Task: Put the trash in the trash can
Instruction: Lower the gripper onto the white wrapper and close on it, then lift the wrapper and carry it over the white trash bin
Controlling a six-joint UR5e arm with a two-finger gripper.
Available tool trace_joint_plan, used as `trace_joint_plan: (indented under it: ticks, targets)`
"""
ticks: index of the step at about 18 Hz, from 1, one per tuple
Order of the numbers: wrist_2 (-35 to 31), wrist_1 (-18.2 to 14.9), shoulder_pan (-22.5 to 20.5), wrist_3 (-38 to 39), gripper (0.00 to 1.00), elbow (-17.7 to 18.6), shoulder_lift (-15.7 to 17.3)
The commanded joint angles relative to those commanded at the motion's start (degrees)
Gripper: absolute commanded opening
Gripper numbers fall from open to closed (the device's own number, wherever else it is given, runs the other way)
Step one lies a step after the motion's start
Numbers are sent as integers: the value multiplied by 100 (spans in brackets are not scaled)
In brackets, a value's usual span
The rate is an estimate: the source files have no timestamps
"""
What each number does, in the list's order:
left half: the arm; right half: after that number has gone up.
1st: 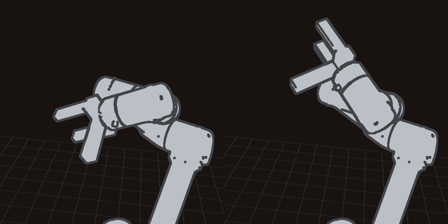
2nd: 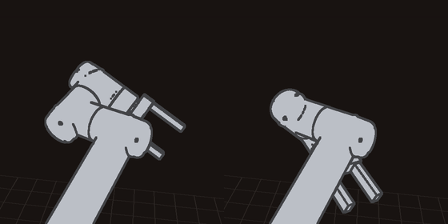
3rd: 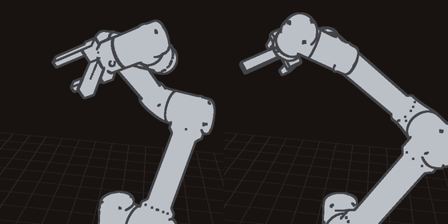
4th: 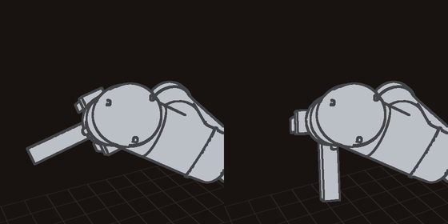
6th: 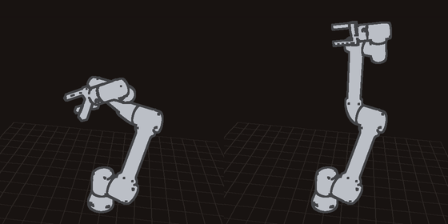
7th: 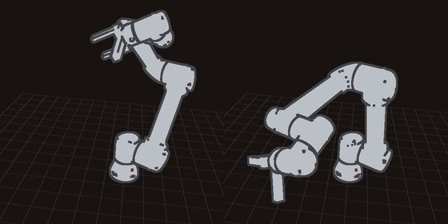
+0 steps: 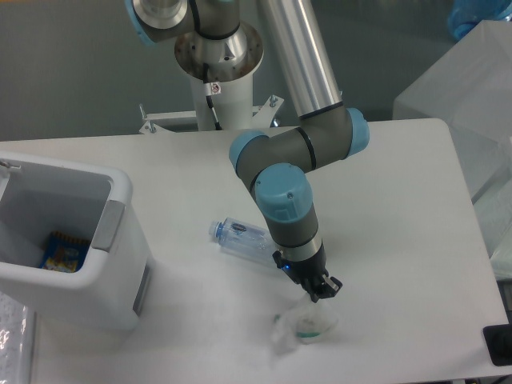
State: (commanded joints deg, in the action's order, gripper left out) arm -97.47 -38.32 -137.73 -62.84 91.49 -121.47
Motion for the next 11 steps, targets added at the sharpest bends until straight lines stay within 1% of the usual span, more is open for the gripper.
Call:
trace_joint_plan:
  ticks: [1,3,6,9,11]
  targets:
    - [17,0,0,52,2,0,9]
    - [149,0,0,105,0,0,9]
    - [185,0,0,123,0,9,35]
    - [351,-9,-9,272,0,9,193]
    - [605,-9,-26,473,0,26,395]
